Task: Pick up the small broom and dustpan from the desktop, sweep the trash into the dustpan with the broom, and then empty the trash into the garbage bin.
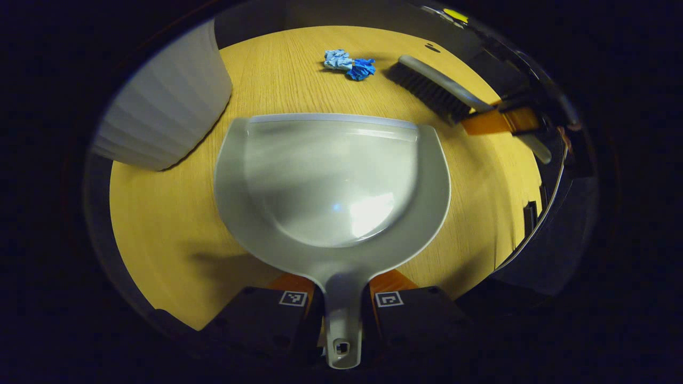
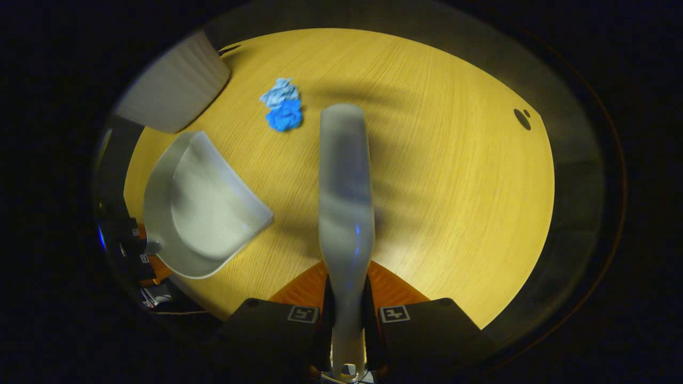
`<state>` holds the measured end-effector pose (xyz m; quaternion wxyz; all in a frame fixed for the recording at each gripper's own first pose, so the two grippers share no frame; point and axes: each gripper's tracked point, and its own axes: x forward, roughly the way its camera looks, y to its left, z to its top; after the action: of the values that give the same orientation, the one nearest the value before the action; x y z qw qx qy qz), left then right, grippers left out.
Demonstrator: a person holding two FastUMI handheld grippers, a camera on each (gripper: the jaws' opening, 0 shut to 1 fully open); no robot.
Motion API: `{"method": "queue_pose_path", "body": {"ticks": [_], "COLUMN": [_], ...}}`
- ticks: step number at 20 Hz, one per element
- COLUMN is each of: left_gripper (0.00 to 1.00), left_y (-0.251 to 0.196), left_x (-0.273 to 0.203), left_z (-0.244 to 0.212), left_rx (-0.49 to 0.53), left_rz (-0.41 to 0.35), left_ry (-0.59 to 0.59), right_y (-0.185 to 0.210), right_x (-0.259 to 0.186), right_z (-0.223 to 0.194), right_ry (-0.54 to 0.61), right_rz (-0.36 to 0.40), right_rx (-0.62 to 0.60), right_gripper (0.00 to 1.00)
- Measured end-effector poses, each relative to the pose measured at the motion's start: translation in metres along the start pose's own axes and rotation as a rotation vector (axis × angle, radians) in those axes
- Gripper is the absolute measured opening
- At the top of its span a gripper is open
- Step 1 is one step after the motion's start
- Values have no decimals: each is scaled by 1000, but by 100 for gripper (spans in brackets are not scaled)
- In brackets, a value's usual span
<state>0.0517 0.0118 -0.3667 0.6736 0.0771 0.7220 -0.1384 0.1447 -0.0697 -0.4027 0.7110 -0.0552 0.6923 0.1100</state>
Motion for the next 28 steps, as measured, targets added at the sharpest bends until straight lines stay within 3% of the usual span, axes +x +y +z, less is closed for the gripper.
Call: {"method": "queue_pose_path", "body": {"ticks": [5, 9, 11, 12, 13, 17, 19, 25, 27, 28], "left_gripper": [30, 30, 30, 30, 31, 31, 31, 30, 30, 31], "left_y": [13, 18, 19, 20, 20, 22, 21, 20, 21, 20], "left_x": [-2, -3, -2, -4, -4, -4, -4, -4, -4, -4], "left_z": [4, 5, 5, 6, 7, 7, 8, 13, 10, 10], "left_rx": [59, 91, 100, 107, 114, 140, 140, 134, 125, 116], "left_rz": [25, 31, 34, 34, 33, 11, 3, -38, -44, -50], "left_ry": [54, 79, 90, 86, 82, 52, 40, -41, -56, -62], "right_y": [-40, -38, -28, -20, -12, 22, 48, 99, 102, 96], "right_x": [10, 26, 32, 35, 37, 30, 28, 16, 10, 9], "right_z": [85, 139, 145, 145, 141, 107, 87, 21, 30, 39], "right_ry": [-41, -78, -55, -50, -42, 36, 51, 142, 148, 132], "right_rz": [-98, -143, -138, -124, -104, -45, 21, 280, 335, 326], "right_rx": [-169, -356, -431, -448, -471, -608, -627, -581, -529, -516], "right_gripper": [27, 27, 27, 32, 27, 28, 28, 28, 28, 28]}}
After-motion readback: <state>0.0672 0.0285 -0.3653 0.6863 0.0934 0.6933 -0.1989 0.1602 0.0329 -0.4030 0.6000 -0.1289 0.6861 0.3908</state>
